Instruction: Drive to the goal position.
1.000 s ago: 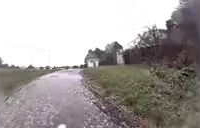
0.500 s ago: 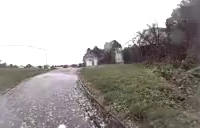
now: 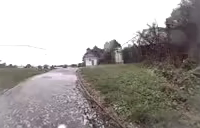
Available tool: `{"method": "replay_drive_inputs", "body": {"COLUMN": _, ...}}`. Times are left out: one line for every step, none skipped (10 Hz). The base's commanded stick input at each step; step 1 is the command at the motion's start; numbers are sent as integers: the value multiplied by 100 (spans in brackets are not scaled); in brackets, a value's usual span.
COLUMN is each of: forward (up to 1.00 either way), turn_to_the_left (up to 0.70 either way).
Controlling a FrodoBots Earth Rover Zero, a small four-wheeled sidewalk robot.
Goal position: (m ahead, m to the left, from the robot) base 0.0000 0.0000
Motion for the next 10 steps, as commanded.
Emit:
{"method": "replay_drive_inputs", "body": {"forward": -66, "turn_to_the_left": -21}}
{"method": "replay_drive_inputs", "body": {"forward": -85, "turn_to_the_left": -27}}
{"method": "replay_drive_inputs", "body": {"forward": -85, "turn_to_the_left": -27}}
{"method": "replay_drive_inputs", "body": {"forward": -85, "turn_to_the_left": -27}}
{"method": "replay_drive_inputs", "body": {"forward": -85, "turn_to_the_left": -27}}
{"method": "replay_drive_inputs", "body": {"forward": -85, "turn_to_the_left": -27}}
{"method": "replay_drive_inputs", "body": {"forward": -85, "turn_to_the_left": -27}}
{"method": "replay_drive_inputs", "body": {"forward": -85, "turn_to_the_left": -27}}
{"method": "replay_drive_inputs", "body": {"forward": -85, "turn_to_the_left": -27}}
{"method": "replay_drive_inputs", "body": {"forward": -85, "turn_to_the_left": -27}}
